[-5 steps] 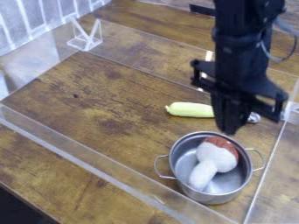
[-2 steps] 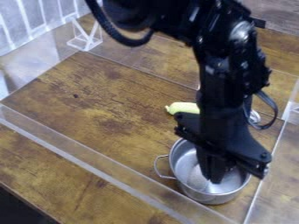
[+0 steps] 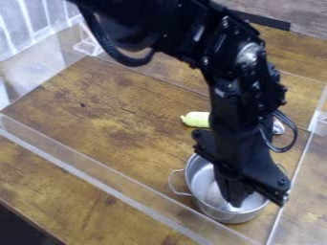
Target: Remove the mushroom from the silver pot and put it on the table
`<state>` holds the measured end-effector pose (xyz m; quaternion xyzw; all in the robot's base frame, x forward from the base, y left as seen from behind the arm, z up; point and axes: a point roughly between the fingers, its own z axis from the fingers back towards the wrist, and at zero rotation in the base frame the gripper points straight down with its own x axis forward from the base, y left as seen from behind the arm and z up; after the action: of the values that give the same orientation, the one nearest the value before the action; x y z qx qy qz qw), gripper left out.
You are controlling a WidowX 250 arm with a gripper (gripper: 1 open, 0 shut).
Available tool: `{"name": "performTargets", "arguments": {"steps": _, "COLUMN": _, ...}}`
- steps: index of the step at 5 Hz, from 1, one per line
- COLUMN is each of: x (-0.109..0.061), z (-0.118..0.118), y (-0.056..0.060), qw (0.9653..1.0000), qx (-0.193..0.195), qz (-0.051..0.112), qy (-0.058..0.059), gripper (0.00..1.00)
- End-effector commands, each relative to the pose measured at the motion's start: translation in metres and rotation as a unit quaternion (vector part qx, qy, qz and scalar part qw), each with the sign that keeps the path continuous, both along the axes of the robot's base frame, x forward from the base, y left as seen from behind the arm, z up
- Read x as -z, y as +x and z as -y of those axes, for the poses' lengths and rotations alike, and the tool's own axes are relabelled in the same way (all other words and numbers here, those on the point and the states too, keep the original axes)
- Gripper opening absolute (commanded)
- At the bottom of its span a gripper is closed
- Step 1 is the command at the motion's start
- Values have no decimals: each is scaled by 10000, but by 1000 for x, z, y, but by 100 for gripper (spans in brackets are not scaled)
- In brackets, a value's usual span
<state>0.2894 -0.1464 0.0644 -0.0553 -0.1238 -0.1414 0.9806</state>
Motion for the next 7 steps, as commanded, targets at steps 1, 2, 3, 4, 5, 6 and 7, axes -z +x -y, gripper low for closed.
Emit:
{"name": "performTargets", "arguments": {"steps": 1, "x": -20, "z": -11, "y": 10, "qw": 9995, "qx": 12, "qz": 301, "qy": -123, "gripper": 100}}
{"name": "performTargets", "arguments": {"steps": 2, "x": -22, "z": -21, "y": 17, "qw": 9993, "qx": 93, "qz": 363, "qy": -93, "gripper": 0}}
{"name": "performTargets", "arguments": {"steps": 3, "x": -12, "z": -26, "y": 20, "qw": 9989, "qx": -18, "qz": 459, "qy": -60, "gripper": 0}}
{"name": "performTargets", "arguments": {"steps": 4, "x": 0, "z": -28, "y": 21, "qw": 9988, "qx": -71, "qz": 487, "qy": -55, "gripper": 100}}
{"name": "performTargets", "arguments": {"steps": 5, "x": 6, "z": -27, "y": 18, "qw": 9992, "qx": 9, "qz": 400, "qy": -60, "gripper": 100}}
{"name": "performTargets", "arguments": {"steps": 6, "x": 5, "z": -34, "y": 21, "qw": 9994, "qx": 119, "qz": 320, "qy": -60, "gripper": 100}}
{"name": "performTargets", "arguments": {"steps": 7, "x": -1, "z": -42, "y": 29, "qw": 9992, "qx": 221, "qz": 339, "qy": -45, "gripper": 100}}
